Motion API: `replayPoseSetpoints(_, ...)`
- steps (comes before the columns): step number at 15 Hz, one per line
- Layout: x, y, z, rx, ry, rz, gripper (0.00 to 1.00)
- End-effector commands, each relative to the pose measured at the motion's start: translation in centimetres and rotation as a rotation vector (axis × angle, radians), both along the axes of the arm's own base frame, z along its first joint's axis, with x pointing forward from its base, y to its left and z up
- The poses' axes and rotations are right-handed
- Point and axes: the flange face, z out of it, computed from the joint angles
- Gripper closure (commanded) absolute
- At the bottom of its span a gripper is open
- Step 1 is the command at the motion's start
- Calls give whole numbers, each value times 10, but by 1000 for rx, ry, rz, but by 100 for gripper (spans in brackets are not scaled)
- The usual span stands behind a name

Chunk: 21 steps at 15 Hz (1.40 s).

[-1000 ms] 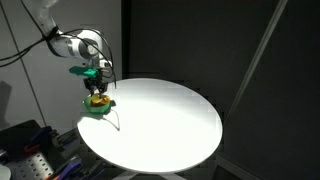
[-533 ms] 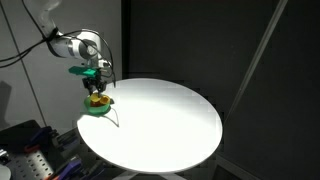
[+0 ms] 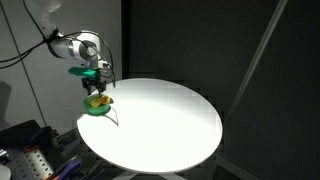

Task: Pick up the yellow toy lemon and put it in the green bowl

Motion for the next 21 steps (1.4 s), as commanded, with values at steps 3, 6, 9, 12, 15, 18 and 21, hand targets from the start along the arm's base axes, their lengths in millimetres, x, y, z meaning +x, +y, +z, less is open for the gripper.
replayPoseSetpoints(3, 4, -6, 2, -15, 11, -29, 0)
replayPoseSetpoints(6, 3, -20, 6, -19, 12, -75, 0)
replayPoseSetpoints(9, 0, -36, 9, -36, 22, -132, 0)
replayPoseSetpoints(12, -4, -50, 14, -49, 35, -185, 0)
replayPoseSetpoints(15, -10, -61, 21, -53, 35, -214, 0)
replayPoseSetpoints(18, -19, -71, 30, -52, 36, -232, 0)
replayPoseSetpoints(21, -27, -80, 43, -47, 29, -249, 0)
